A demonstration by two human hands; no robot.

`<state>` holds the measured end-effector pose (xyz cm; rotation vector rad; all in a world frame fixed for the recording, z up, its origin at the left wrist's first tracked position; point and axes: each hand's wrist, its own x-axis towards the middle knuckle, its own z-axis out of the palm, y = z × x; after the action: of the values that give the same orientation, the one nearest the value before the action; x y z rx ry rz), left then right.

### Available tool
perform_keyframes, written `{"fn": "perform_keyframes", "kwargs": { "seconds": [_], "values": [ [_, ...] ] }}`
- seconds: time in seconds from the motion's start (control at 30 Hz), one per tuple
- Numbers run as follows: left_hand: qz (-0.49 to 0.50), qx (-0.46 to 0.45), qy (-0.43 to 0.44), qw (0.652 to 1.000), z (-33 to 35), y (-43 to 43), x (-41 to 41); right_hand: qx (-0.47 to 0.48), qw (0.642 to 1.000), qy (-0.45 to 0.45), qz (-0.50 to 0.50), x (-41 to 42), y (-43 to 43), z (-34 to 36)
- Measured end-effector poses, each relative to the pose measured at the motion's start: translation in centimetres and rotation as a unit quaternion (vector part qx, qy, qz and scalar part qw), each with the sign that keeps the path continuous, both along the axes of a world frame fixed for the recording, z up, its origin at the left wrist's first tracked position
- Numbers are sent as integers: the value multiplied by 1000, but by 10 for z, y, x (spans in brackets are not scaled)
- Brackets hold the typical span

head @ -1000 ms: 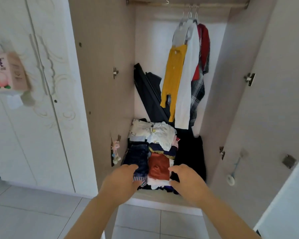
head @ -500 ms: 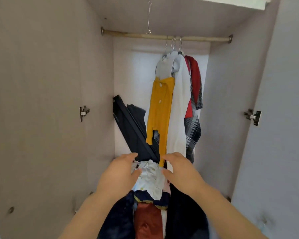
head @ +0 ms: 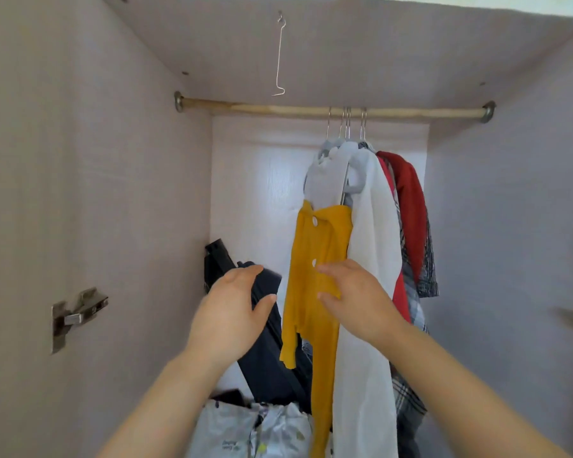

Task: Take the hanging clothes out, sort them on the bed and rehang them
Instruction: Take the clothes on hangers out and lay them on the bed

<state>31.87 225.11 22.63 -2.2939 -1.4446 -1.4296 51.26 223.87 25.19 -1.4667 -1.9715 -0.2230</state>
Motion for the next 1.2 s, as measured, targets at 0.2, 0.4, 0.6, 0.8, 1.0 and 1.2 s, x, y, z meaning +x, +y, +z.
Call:
{"fn": "perform_keyframes", "kwargs": {
  "seconds": [0.2, 0.4, 0.6, 0.8, 1.0, 1.2],
  "values": [
    [-29, 58, -29, 997, 38, 94, 16, 100, 994, 2, -30, 7, 90, 49],
    [-62, 108, -41, 991, 83, 185, 27, 194, 979, 22, -59, 8, 171, 103],
    [-80, 155, -51, 983, 117, 247, 45, 277, 955, 11, -102, 14, 230, 168],
    [-77, 188, -33, 979, 125, 279, 63, 330, 931, -43, -151, 39, 267, 198],
    [-54, 192, -30, 980, 134, 296, 71, 357, 909, -67, -202, 82, 298, 205],
    [-23, 189, -26, 981, 144, 300, 82, 367, 905, -73, -204, 110, 315, 210]
  ]
}}
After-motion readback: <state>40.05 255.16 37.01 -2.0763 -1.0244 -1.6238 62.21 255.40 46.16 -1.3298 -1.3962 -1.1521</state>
